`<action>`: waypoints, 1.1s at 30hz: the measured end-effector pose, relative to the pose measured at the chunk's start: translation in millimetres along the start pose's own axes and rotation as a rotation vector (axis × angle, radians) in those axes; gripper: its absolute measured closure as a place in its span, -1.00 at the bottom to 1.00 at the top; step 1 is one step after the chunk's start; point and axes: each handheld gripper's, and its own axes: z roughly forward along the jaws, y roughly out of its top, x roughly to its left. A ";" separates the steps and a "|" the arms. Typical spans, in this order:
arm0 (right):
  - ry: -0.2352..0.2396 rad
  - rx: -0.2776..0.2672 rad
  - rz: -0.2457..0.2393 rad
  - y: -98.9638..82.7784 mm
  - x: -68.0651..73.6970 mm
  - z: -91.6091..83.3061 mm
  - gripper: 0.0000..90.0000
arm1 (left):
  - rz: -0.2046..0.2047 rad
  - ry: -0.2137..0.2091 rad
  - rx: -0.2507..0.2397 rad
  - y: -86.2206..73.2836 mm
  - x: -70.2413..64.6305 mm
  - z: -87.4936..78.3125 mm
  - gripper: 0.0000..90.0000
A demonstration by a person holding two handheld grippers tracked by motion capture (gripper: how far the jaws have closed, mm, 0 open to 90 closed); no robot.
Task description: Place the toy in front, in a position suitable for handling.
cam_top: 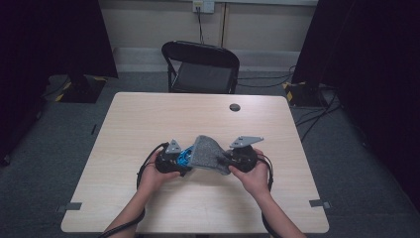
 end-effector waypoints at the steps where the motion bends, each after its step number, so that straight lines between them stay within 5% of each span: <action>1: -0.003 0.004 0.001 2.9 -0.3 4.1 0.71 | 0.000 0.000 0.000 0.0 0.0 0.0 -0.44; 9: -0.035 0.084 -0.041 23.6 7.2 45.6 0.71 | 0.000 0.000 0.001 0.0 0.0 0.0 -0.44; 14: -0.005 0.108 -0.069 30.9 22.9 67.4 0.71 | 0.006 0.006 0.001 0.1 0.3 -0.3 -0.44; 18: -0.081 0.178 -0.161 31.4 33.9 81.0 0.71 | 0.005 0.006 0.000 0.1 0.3 -0.3 -0.44; 33: -0.066 0.165 -0.100 22.8 22.1 81.9 0.70 | 0.005 0.006 0.002 0.1 0.3 -0.3 -0.44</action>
